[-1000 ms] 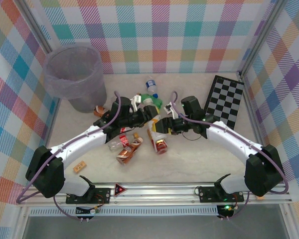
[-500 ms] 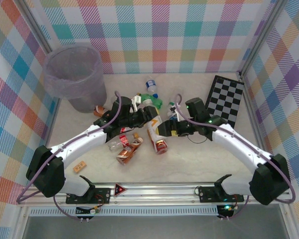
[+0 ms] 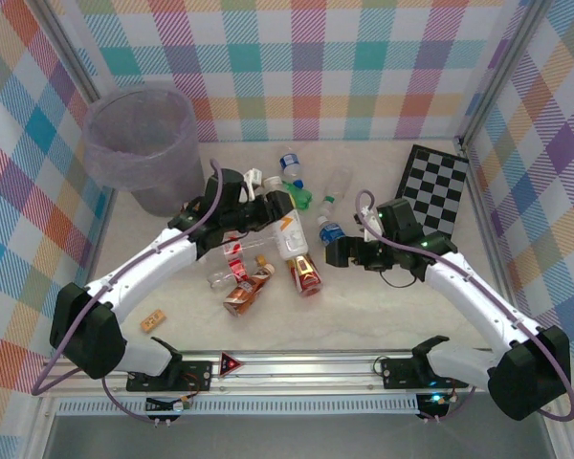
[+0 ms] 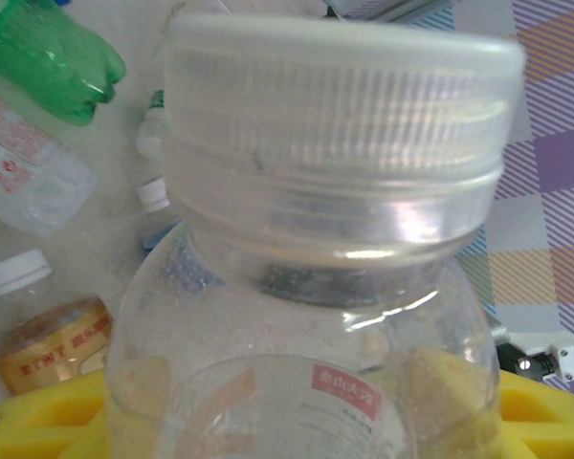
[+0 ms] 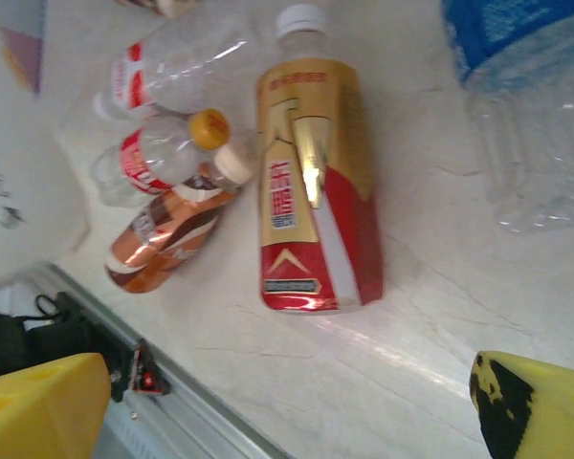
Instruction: Put the plastic bottles in the bin
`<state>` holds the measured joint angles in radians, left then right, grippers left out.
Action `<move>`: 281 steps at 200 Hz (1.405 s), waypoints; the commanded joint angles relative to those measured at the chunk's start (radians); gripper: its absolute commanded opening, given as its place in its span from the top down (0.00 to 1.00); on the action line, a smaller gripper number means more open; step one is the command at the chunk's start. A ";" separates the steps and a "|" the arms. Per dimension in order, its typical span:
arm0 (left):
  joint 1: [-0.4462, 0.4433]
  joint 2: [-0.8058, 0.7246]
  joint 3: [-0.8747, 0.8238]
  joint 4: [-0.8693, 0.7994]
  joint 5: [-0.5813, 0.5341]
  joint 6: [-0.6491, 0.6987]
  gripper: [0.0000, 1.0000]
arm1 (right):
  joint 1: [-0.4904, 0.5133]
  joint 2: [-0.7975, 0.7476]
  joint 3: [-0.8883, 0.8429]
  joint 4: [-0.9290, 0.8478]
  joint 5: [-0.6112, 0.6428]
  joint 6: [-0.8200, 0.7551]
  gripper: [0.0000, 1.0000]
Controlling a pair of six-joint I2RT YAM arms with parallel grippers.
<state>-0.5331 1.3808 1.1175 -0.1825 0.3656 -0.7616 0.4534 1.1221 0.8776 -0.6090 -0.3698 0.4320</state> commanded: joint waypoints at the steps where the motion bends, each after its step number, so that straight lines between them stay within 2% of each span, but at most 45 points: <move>1: 0.034 -0.029 0.040 -0.060 0.007 0.052 0.50 | 0.000 -0.002 -0.018 -0.057 0.074 -0.003 0.03; 28: 0.078 -0.040 0.070 -0.087 0.013 0.083 0.50 | 0.000 0.002 -0.039 -0.057 0.081 0.004 0.03; 75: 0.179 -0.039 0.179 -0.244 0.032 0.176 0.50 | 0.000 0.007 -0.062 -0.047 0.081 0.014 0.02; 109: 0.283 -0.039 0.297 -0.327 0.047 0.254 0.50 | 0.001 0.021 -0.077 -0.029 0.049 0.028 0.02; 163: 0.470 0.014 0.495 -0.363 0.097 0.318 0.52 | 0.006 0.010 -0.092 -0.033 0.039 0.049 0.02; 196: 0.585 0.071 0.592 -0.318 0.139 0.302 0.55 | 0.007 -0.004 -0.100 -0.045 0.039 0.058 0.02; 225: 0.671 0.140 0.655 -0.252 0.114 0.257 0.62 | 0.008 -0.019 -0.114 -0.048 0.037 0.065 0.02; 258: 0.747 0.209 0.647 -0.023 0.080 0.123 0.75 | 0.008 -0.035 -0.127 -0.052 0.038 0.073 0.02; 281: 0.778 0.266 0.648 0.091 0.068 0.032 0.79 | 0.008 -0.052 -0.139 -0.058 0.046 0.079 0.02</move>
<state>0.2115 1.6089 1.7515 -0.2939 0.4519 -0.6090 0.4538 1.1000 0.7563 -0.6495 -0.3145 0.4934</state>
